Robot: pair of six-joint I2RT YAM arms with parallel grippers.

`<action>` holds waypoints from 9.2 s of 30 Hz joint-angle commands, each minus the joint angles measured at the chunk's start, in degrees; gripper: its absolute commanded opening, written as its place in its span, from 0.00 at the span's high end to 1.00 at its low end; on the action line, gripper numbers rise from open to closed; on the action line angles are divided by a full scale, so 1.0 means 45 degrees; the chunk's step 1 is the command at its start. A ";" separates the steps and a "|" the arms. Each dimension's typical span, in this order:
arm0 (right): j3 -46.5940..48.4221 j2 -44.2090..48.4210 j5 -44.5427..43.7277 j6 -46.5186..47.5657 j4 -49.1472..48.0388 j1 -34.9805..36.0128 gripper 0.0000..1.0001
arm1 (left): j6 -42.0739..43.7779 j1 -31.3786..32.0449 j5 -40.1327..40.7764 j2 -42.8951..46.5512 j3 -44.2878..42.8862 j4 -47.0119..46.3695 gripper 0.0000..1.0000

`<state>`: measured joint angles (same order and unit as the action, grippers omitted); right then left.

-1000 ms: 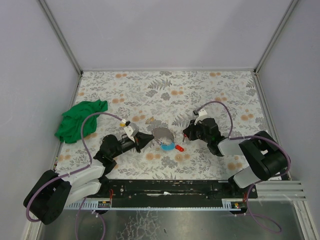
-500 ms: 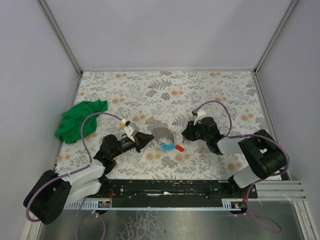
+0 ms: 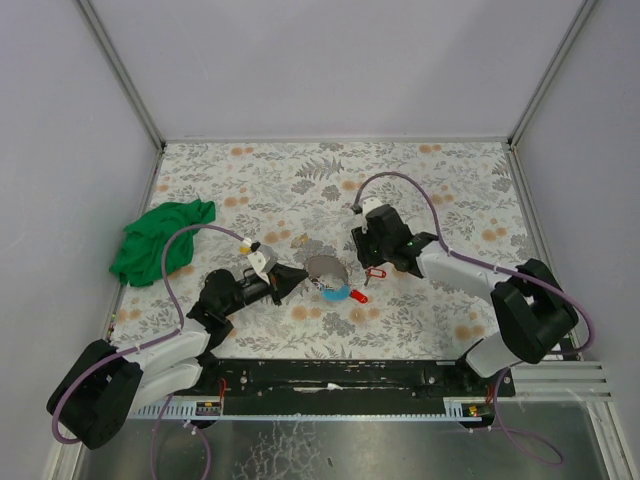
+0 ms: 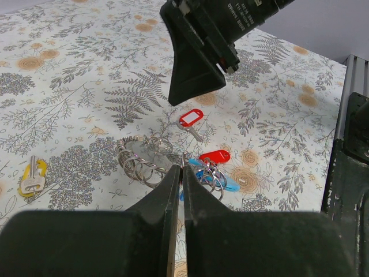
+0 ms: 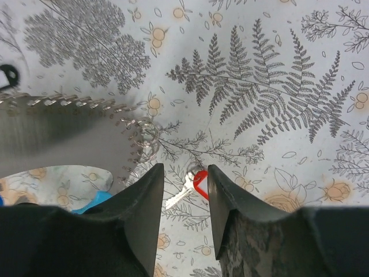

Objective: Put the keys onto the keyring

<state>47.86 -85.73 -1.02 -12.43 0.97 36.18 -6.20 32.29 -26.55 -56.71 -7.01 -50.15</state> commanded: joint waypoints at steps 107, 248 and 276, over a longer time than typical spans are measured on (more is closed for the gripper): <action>-0.2032 0.5190 0.9587 0.6367 -0.3211 0.1295 1.00 | 0.1519 -0.0514 -0.5938 -0.2082 -0.1510 -0.3569 1.00; -0.1743 0.4557 0.8654 0.7223 -0.2671 0.2055 1.00 | -0.1992 -0.0515 -0.2863 -0.2474 -0.1990 -0.2389 1.00; -0.0488 0.3787 0.5307 0.8681 -0.1138 0.3262 1.00 | -0.5613 0.0685 0.1930 -0.2912 0.0500 -0.7824 0.88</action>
<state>43.27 -70.57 26.17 24.43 -7.33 50.06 -33.63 35.27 -20.80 -72.29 -4.99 -80.93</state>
